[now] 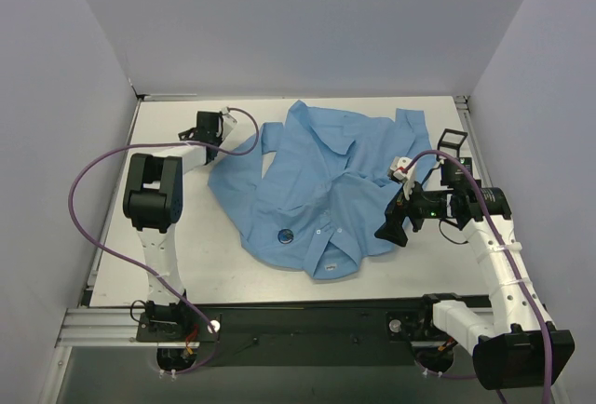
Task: Remove the brooch from the garment
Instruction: Place the brooch in the brooch box.
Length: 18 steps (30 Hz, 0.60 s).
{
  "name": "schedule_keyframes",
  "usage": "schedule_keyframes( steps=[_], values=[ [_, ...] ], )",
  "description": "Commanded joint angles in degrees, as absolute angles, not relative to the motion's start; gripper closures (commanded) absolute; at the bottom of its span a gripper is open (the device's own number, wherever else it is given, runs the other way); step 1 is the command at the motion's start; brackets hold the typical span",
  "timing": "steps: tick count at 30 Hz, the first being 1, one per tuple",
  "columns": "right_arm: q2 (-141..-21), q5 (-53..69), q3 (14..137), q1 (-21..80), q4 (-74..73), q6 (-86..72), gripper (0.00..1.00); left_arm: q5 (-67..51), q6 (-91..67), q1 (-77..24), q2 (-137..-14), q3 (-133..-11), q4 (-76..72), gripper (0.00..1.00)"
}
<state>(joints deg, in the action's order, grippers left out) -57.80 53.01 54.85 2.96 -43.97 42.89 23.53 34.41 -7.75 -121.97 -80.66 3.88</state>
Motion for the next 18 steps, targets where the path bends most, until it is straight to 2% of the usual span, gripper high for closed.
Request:
schedule_keyframes(
  steps=[1,18],
  values=[
    [-57.92,55.11,54.58,2.55,-44.56,42.54,0.0,22.15,32.7,-7.12,-119.44,-83.67,4.57,0.56],
    [-57.92,55.2,54.49,2.55,-44.56,42.63,0.0,19.78,31.55,-6.59,-116.9,-84.2,6.94,0.54]
  ],
)
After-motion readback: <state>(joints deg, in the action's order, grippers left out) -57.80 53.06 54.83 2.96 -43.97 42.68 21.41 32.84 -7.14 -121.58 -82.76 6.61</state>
